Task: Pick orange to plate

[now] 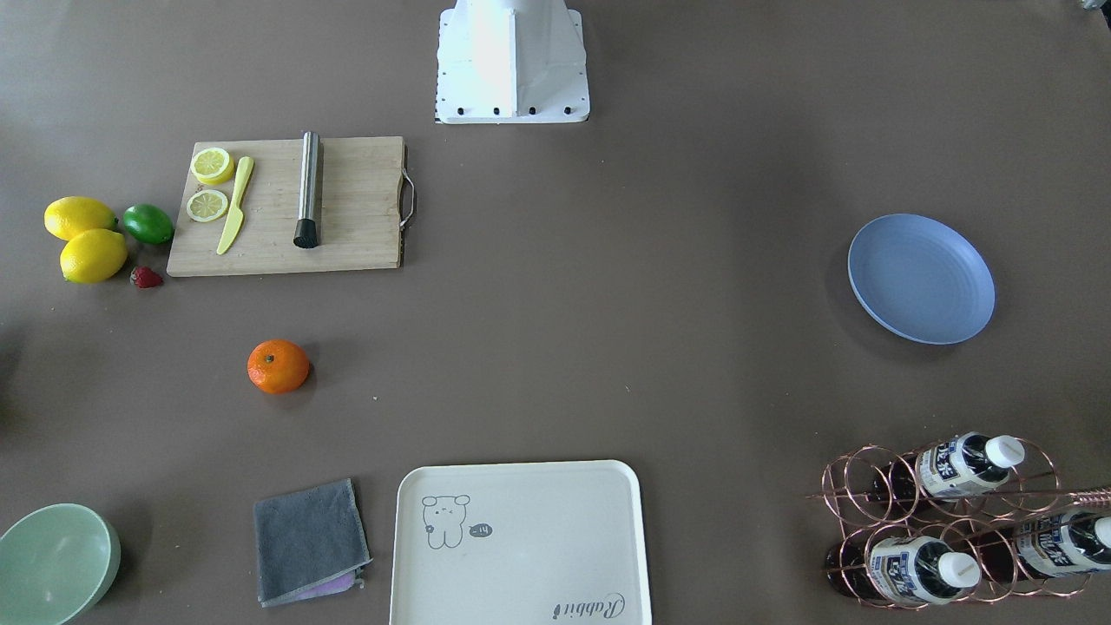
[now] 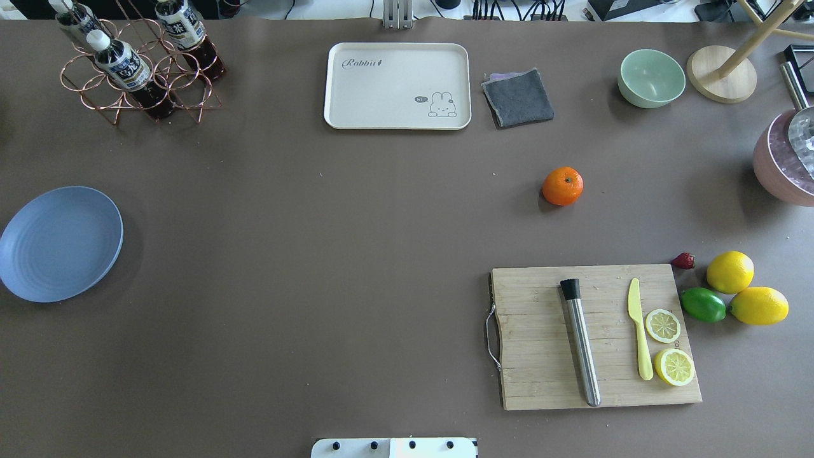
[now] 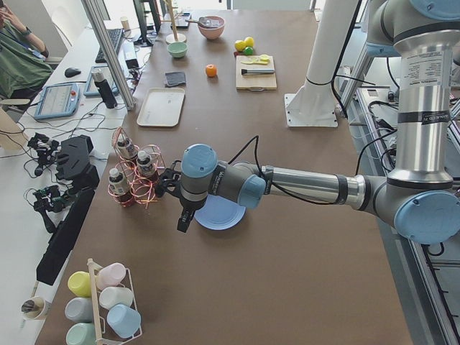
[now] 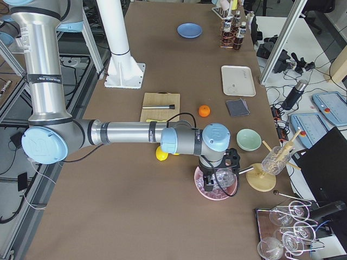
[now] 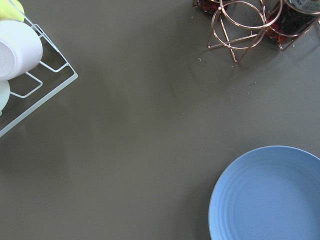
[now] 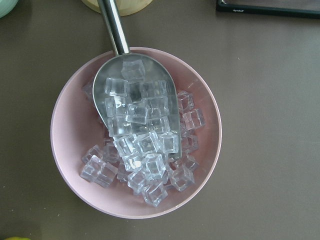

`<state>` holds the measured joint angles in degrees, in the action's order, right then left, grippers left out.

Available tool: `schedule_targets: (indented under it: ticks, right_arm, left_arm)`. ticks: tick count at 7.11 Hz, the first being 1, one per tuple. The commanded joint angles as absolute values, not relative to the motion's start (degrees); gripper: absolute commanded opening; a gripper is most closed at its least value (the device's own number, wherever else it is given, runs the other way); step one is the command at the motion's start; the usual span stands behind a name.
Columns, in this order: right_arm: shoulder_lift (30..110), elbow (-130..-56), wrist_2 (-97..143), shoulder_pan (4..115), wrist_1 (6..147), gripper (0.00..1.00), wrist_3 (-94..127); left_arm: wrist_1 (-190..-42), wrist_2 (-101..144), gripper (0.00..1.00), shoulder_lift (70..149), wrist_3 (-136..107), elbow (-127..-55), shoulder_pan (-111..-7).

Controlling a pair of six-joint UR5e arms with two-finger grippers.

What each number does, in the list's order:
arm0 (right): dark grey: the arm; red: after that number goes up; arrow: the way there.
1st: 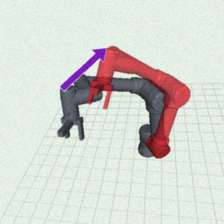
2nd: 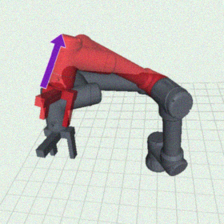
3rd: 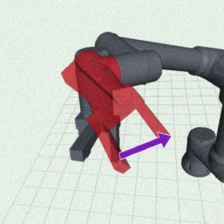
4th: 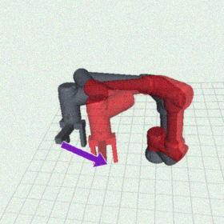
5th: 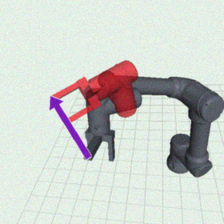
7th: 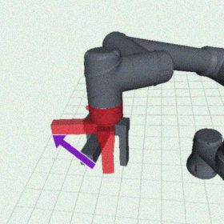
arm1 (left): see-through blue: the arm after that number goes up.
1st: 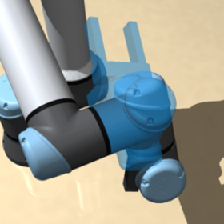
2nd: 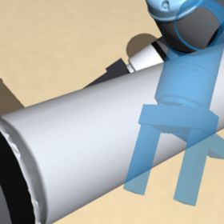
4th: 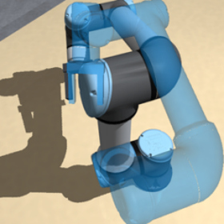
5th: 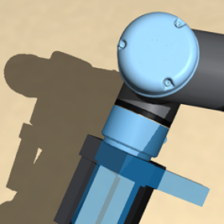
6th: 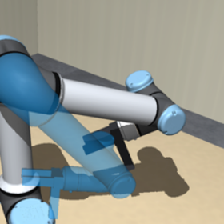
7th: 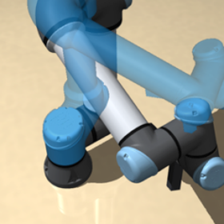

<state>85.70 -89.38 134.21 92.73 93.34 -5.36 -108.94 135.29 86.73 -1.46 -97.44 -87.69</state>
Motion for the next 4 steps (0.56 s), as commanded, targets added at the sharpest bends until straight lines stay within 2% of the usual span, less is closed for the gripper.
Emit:
schedule_targets:
  ticks: [1, 4]
  right_arm:
    - [85.69, -89.38, 134.21, 92.72, 93.34, 1.00, -5.27]
    - [85.61, -89.12, 134.30, 92.72, 93.34, 1.00, -5.36]
  left_arm:
    - [-116.53, 135.70, 0.98, 86.49, -1.41, -95.53, -87.71]
    - [-119.24, 138.06, 0.98, 86.14, -1.41, -94.31, -87.80]
